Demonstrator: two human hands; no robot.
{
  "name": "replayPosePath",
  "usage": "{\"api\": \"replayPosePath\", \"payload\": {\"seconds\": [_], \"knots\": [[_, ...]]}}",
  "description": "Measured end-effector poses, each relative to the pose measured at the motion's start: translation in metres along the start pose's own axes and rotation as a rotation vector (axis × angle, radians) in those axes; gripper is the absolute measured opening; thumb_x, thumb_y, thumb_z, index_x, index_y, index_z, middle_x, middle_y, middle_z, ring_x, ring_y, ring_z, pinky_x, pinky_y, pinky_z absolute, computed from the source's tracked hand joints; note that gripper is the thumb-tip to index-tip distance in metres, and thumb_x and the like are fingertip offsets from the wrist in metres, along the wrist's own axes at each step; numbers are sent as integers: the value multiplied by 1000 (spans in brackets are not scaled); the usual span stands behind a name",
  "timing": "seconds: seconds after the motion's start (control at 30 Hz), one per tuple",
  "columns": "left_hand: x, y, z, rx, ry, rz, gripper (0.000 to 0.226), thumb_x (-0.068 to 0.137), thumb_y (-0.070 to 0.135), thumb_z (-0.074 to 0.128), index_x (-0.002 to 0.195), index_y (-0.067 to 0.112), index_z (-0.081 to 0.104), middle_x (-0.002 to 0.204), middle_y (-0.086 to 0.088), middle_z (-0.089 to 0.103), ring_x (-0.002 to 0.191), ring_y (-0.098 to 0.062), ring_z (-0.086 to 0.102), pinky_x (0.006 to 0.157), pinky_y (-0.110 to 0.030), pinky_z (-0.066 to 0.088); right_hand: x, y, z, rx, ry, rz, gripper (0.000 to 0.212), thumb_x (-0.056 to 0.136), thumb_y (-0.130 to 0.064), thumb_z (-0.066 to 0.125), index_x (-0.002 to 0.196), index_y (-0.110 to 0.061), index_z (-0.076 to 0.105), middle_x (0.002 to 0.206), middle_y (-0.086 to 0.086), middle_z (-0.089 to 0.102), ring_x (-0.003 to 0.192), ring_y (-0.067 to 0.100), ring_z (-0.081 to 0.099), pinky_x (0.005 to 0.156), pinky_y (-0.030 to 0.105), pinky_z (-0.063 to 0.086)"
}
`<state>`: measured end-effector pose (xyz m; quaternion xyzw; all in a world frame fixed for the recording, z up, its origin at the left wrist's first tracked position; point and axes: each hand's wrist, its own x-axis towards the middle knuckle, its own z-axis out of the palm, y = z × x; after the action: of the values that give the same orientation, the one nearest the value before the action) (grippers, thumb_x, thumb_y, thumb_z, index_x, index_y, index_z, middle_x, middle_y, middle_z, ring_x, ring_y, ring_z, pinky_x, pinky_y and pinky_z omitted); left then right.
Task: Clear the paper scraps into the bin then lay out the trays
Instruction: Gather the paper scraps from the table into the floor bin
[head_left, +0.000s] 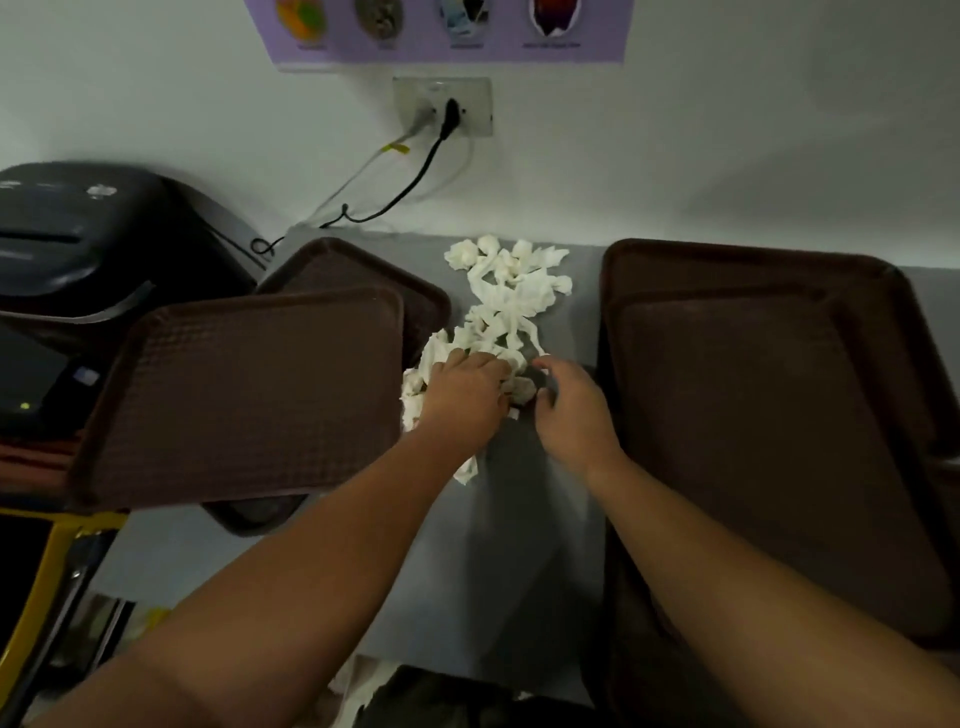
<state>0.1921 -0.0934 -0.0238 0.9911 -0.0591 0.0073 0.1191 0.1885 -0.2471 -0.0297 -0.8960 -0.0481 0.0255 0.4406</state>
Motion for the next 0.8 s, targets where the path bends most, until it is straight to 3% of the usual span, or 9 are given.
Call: {"api": "replayPosePath", "payload": {"seconds": [0.17,0.33,0.43,0.57,0.67,0.8], "knots": [[17,2,5,24,-38,-58,34,94,45,50,118,22,59,111,-3,67,113,-27,51,92,-42,36,-2,9,7,-28,42,2,40,90,-1,51,128,-12,56,132,6,56,121,19,54,107,31,41],[26,8,9,207,-183,78,32,97,47,40,114,25,57,109,-1,68,110,-26,48,95,-41,32,0,14,11,-53,103,40,43,89,-1,49,128,-15,57,131,4,58,121,18,54,108,36,42],[26,8,12,220,-188,143,30,97,46,43,114,28,59,108,3,70,110,-25,47,99,-41,31,1,16,12,-46,137,46,43,89,0,48,128,-13,58,130,6,59,120,20,55,107,36,42],[27,2,2,-15,-4,97,35,90,41,56,124,36,59,109,8,70,110,-23,49,92,-40,29,4,16,9,-39,179,35,44,88,4,47,128,-11,57,125,10,60,115,23,57,104,28,42],[37,-8,-13,-219,134,-7,32,95,31,52,126,30,59,108,1,69,109,-27,53,93,-43,34,8,12,8,-20,181,36,41,90,5,48,128,-7,57,123,13,61,114,25,57,99,19,37],[49,-17,-42,-569,228,-100,28,103,27,42,117,16,64,107,-4,65,103,-20,59,88,-29,43,20,-2,9,-62,75,78,40,91,-8,55,130,-12,54,124,11,58,113,24,57,98,31,44]]}}
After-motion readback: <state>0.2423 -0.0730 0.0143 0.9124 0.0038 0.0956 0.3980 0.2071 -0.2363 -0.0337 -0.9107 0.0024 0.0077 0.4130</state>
